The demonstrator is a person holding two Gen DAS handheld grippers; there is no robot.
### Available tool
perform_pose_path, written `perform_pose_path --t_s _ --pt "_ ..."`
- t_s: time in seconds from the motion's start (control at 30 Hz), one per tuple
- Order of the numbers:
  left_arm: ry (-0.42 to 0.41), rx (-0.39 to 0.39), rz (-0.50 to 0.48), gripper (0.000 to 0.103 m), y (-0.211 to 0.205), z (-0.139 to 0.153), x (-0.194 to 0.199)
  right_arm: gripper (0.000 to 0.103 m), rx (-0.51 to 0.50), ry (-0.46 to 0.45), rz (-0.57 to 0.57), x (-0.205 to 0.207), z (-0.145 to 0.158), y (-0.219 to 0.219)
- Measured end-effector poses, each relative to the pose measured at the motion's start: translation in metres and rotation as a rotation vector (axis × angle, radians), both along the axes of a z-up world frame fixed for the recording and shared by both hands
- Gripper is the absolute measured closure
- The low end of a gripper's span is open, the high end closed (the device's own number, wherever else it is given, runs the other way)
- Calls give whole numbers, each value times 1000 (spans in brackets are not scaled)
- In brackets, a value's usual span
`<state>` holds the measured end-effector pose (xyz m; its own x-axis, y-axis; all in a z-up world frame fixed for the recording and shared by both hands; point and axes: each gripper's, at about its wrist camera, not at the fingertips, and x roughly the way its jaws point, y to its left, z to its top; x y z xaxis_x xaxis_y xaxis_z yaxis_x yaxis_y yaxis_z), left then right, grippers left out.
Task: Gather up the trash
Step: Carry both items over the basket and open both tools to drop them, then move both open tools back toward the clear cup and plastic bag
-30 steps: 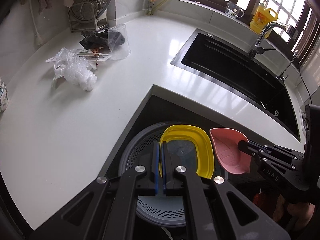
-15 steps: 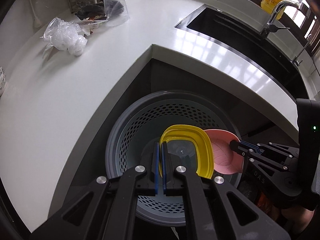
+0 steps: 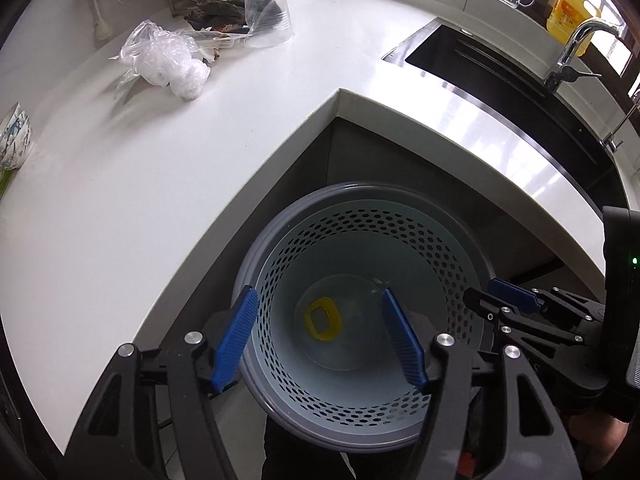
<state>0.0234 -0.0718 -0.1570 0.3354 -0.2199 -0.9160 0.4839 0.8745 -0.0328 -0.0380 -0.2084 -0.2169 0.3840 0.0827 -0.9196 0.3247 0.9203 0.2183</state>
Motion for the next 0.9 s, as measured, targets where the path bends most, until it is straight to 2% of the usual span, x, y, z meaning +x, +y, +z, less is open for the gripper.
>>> perform_pose_path --t_s 0.47,0.9 --pt "-60 -7 24 40 3 29 0 71 16 -28 17 -8 15 -8" --pt "-117 -44 80 40 14 73 5 67 -4 -97 49 -7 59 -13"
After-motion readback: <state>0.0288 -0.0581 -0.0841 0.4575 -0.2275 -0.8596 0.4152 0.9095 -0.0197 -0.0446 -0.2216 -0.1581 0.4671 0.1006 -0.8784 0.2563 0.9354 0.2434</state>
